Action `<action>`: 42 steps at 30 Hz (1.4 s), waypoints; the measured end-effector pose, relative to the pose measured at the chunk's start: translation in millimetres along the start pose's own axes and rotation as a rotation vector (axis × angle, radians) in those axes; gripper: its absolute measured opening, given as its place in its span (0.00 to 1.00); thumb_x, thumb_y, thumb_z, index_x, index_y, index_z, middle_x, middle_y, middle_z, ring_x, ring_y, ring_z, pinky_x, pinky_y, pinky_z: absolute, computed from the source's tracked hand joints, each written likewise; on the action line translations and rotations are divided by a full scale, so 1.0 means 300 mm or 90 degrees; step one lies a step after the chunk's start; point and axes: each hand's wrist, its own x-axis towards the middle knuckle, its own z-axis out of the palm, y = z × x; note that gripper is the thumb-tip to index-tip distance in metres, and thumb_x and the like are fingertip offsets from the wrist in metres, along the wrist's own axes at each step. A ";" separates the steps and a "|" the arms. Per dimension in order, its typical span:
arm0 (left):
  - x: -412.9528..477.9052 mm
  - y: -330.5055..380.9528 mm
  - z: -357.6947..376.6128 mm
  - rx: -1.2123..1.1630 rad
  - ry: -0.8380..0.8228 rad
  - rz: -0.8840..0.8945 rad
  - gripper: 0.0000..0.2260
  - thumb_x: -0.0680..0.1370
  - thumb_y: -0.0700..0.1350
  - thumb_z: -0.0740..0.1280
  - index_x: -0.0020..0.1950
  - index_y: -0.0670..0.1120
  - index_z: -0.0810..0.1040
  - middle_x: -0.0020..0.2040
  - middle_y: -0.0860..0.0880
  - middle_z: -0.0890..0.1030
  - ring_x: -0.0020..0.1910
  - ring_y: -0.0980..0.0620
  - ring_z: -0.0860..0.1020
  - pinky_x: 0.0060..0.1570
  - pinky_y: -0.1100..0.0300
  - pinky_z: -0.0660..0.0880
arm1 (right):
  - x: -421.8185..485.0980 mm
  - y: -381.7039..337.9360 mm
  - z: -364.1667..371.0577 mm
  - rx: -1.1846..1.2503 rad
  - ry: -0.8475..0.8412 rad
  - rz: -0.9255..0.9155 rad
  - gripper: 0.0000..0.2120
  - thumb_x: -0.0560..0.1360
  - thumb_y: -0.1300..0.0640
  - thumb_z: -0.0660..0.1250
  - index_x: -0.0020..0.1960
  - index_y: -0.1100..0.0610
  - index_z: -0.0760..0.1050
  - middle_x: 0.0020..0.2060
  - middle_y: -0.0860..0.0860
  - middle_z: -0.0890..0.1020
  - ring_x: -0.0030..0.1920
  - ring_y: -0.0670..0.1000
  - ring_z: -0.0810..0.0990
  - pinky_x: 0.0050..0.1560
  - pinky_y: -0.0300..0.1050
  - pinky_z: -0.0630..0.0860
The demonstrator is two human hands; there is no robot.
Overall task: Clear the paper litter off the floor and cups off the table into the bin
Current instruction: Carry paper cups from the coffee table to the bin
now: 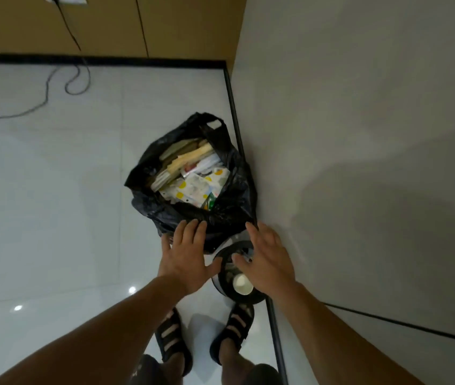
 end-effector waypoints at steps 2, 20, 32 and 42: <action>-0.058 -0.005 -0.171 0.007 0.036 -0.015 0.39 0.73 0.70 0.52 0.78 0.50 0.48 0.78 0.49 0.53 0.77 0.46 0.48 0.72 0.41 0.52 | -0.049 -0.100 -0.122 0.007 0.013 -0.017 0.38 0.76 0.35 0.59 0.80 0.47 0.49 0.79 0.51 0.52 0.78 0.53 0.50 0.73 0.51 0.59; -0.756 0.032 -0.762 -0.047 0.268 -0.259 0.37 0.74 0.69 0.52 0.78 0.51 0.50 0.78 0.49 0.53 0.77 0.47 0.48 0.72 0.41 0.53 | -0.519 -0.498 -0.577 -0.120 0.031 -0.265 0.37 0.76 0.31 0.55 0.79 0.48 0.52 0.78 0.52 0.53 0.77 0.56 0.49 0.73 0.58 0.58; -1.448 -0.345 -0.793 -0.062 0.393 -0.491 0.36 0.75 0.68 0.55 0.77 0.51 0.53 0.77 0.49 0.56 0.77 0.48 0.51 0.71 0.41 0.54 | -0.864 -1.027 -0.471 -0.216 -0.010 -0.453 0.38 0.76 0.30 0.52 0.80 0.47 0.47 0.79 0.52 0.50 0.78 0.55 0.46 0.74 0.58 0.53; -2.337 -0.770 -0.673 -0.088 0.442 -0.696 0.35 0.74 0.68 0.55 0.77 0.51 0.55 0.77 0.49 0.57 0.76 0.47 0.52 0.71 0.40 0.53 | -1.446 -1.680 -0.040 -0.272 -0.054 -0.655 0.38 0.76 0.30 0.53 0.79 0.46 0.50 0.79 0.52 0.53 0.78 0.54 0.48 0.73 0.58 0.55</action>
